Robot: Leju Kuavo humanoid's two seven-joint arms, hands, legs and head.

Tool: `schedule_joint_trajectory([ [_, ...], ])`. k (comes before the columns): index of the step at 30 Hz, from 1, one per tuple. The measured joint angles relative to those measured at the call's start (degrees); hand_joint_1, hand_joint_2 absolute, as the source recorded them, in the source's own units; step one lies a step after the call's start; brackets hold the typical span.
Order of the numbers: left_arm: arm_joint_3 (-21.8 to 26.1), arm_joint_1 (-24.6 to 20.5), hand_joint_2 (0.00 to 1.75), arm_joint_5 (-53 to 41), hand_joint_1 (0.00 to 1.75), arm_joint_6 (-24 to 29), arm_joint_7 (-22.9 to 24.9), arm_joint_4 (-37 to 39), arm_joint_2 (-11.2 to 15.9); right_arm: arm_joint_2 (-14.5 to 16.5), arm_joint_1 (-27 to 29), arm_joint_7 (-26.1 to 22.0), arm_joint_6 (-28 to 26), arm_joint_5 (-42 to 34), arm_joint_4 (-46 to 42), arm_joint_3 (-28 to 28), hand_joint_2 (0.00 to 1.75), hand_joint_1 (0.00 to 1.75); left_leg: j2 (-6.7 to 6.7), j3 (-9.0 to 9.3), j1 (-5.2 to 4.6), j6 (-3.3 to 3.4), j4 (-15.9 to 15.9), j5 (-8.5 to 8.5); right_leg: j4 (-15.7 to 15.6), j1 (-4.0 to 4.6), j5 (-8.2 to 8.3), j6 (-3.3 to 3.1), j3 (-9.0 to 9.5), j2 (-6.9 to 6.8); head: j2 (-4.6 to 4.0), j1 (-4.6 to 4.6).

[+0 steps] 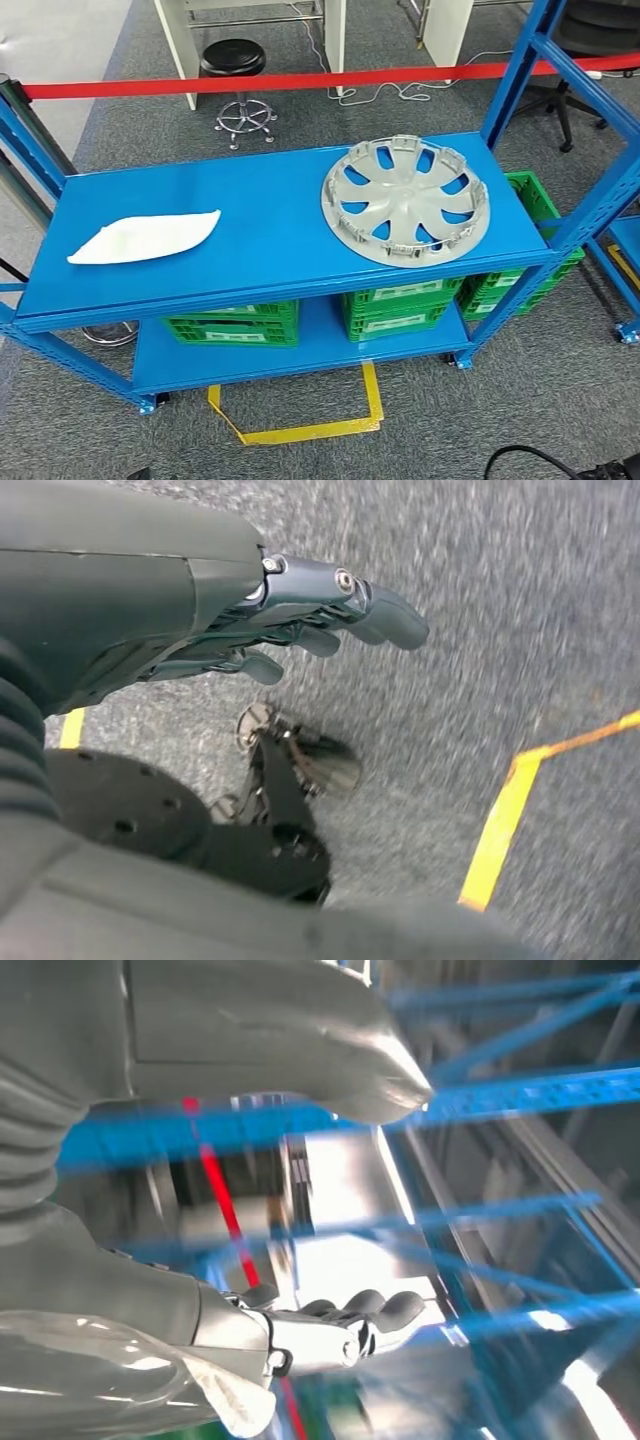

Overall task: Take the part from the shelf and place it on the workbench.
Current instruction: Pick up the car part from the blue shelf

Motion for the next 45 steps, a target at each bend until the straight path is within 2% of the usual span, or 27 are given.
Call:
schedule_joint_trajectory([
  [3,2.4,0.1,1.75,0.8,0.0,1.3,-0.8,0.0,-0.2,-2.9,0.6,0.0,-9.6,5.8,-1.0,9.4,1.75,0.0,0.03,0.01,0.0,0.0,0.0,0.0,0.0,0.0,0.0,0.0,-0.04,0.09,0.0,0.0],
  [4,3.0,0.2,1.75,0.8,0.0,1.5,-0.8,0.0,-0.3,-3.7,0.6,0.0,-10.9,6.4,-1.1,12.0,1.31,0.0,0.03,0.04,0.0,0.0,0.0,0.0,0.0,0.0,0.0,0.0,-0.05,0.05,0.0,0.02],
  [7,4.1,0.3,1.75,0.8,0.0,1.9,-0.4,0.0,-0.4,-5.3,0.6,0.0,-12.8,7.7,-1.3,16.7,1.31,0.0,0.01,0.05,-0.01,0.0,0.0,0.0,0.0,0.0,0.0,0.0,-0.03,0.0,0.0,0.02],
  [8,4.5,0.3,1.75,0.8,0.0,2.3,0.4,0.0,-0.5,-5.8,0.6,0.0,-13.7,9.0,-1.4,17.8,1.75,0.0,0.01,0.04,-0.02,0.0,0.0,0.0,0.0,0.0,0.0,0.0,-0.03,0.01,0.0,0.02],
  [9,4.8,0.3,1.75,0.6,0.0,2.9,1.3,0.0,-0.6,-6.2,0.6,0.0,-14.6,11.1,-1.5,18.7,1.75,0.0,0.01,0.05,-0.02,0.0,0.0,0.0,0.0,-0.01,0.0,0.01,-0.03,0.03,0.0,0.02],
  [11,5.4,0.3,1.75,0.0,0.0,4.3,2.7,0.0,-0.7,-6.6,0.8,0.0,-15.7,16.2,-2.0,20.1,0.87,0.0,0.01,0.06,-0.02,0.0,0.0,0.0,0.0,-0.02,0.01,0.01,-0.04,0.02,0.0,0.01],
  [13,5.9,0.5,1.75,-0.5,0.0,4.8,2.0,0.0,-0.8,-7.0,1.6,0.0,-16.0,19.8,-3.1,21.0,0.0,0.0,0.01,0.06,-0.02,0.0,0.0,-0.01,0.0,-0.02,0.0,0.01,-0.04,-0.01,0.0,0.01],
  [19,7.4,0.3,1.75,-1.3,0.0,3.7,-3.3,0.0,-0.8,-9.1,3.3,0.0,-16.2,19.0,-4.4,23.4,0.0,0.0,0.0,0.05,-0.01,0.0,0.0,-0.01,0.0,-0.02,0.0,0.01,-0.04,0.03,0.0,0.0],
  [28,8.6,0.1,1.75,-2.6,0.0,3.8,-3.7,0.0,-1.0,-9.8,3.6,0.0,-16.2,16.7,-2.0,24.4,0.0,0.0,0.0,0.06,-0.01,0.01,0.0,0.0,0.0,-0.02,0.01,0.01,-0.02,0.02,0.0,0.01],
  [34,8.7,0.1,1.75,-4.3,0.0,5.7,-2.5,0.0,-0.9,-10.0,4.5,0.0,-16.2,16.0,-1.1,24.6,0.0,0.0,0.0,0.05,-0.03,0.05,0.1,-0.04,0.0,-0.07,0.03,0.04,-0.05,0.02,0.0,0.01],
  [39,8.9,0.0,1.75,-6.1,0.0,5.2,-2.7,0.0,-0.6,-10.0,5.7,0.0,-16.2,15.1,-0.8,24.5,0.0,0.0,-0.01,-0.11,-0.27,0.7,0.5,-0.27,-0.2,-0.37,0.23,0.48,-0.04,0.02,0.0,-0.02],
  [42,9.0,-0.2,1.75,-6.6,0.0,4.6,-3.5,0.0,-0.6,-10.0,5.9,0.0,-16.2,14.8,-1.2,24.3,0.0,0.0,0.08,0.23,-0.29,1.47,-0.7,0.47,-0.7,-0.35,0.37,1.14,0.08,-0.01,0.0,0.0],
  [44,9.1,-0.4,1.75,-6.9,0.0,4.2,-3.9,0.0,-0.8,-10.0,6.0,0.0,-16.2,15.1,-1.4,24.2,0.0,0.0,0.24,0.79,0.08,2.15,-2.3,1.41,1.7,-0.25,-1.35,1.43,-1.21,-0.02,0.0,0.27],
  [45,9.1,-0.5,1.75,-7.1,0.0,4.1,-4.1,0.0,-0.8,-10.0,6.0,0.0,-16.2,15.3,-1.5,24.2,0.0,0.0,0.34,0.9,0.21,2.33,-2.6,1.65,4.7,-0.36,-3.0,1.57,-2.76,-0.02,0.0,0.44],
])
